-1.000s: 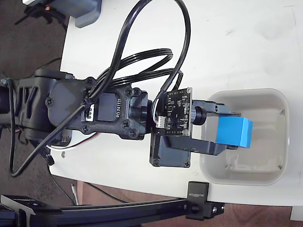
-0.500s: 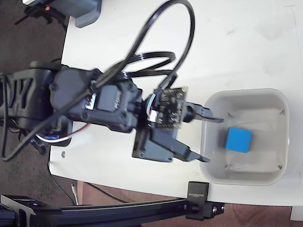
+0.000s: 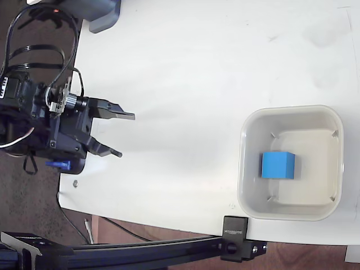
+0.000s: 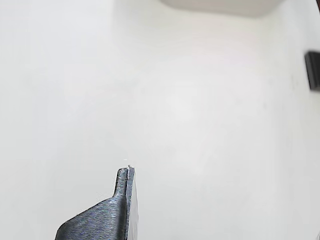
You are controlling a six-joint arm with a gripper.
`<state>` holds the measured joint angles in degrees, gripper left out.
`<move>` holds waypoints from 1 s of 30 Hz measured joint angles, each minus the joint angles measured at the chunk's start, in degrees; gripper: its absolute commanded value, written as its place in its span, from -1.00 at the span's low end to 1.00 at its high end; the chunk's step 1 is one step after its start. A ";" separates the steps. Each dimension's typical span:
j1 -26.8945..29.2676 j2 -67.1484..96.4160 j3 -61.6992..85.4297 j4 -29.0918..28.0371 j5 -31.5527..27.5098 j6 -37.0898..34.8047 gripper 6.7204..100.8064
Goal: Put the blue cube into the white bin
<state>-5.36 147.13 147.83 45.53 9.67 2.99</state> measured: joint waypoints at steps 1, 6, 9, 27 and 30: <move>-0.35 3.08 3.43 -0.70 0.09 0.35 0.99; -3.43 10.90 12.57 -1.93 2.37 2.81 0.99; -3.60 15.29 16.08 -1.93 2.72 2.29 0.99; -5.01 26.37 24.96 -0.53 1.14 0.35 0.99; -4.92 26.37 24.96 -0.53 1.14 0.35 0.99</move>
<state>-10.28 173.50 172.79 45.00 10.81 3.34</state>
